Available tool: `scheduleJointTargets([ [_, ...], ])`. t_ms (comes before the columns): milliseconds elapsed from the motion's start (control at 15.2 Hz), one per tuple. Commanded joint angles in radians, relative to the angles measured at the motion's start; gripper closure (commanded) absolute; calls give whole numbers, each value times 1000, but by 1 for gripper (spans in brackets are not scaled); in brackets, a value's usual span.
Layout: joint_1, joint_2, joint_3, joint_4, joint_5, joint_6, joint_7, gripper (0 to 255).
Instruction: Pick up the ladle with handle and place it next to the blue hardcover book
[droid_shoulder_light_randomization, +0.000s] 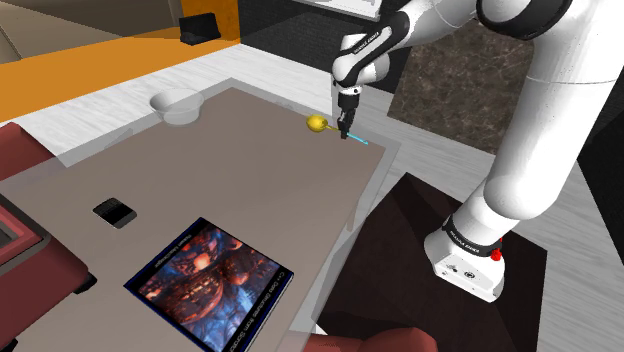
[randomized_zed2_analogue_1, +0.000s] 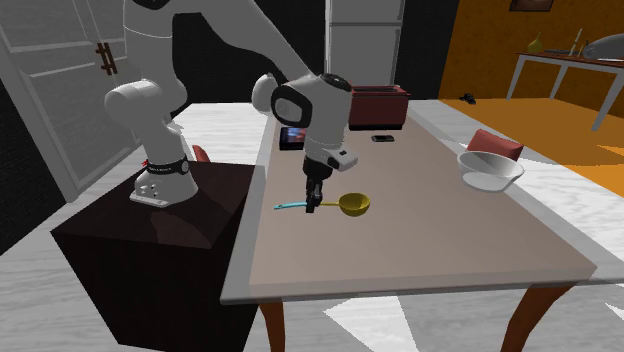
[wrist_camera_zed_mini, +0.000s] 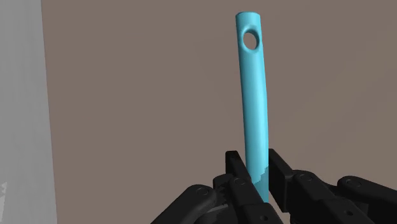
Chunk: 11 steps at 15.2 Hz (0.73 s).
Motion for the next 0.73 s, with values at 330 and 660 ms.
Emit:
scheduleJointTargets([
  [330,4,-67,-6,14,-15,-81,10,255],
  [660,6,-106,-8,31,-24,-136,16,255],
])
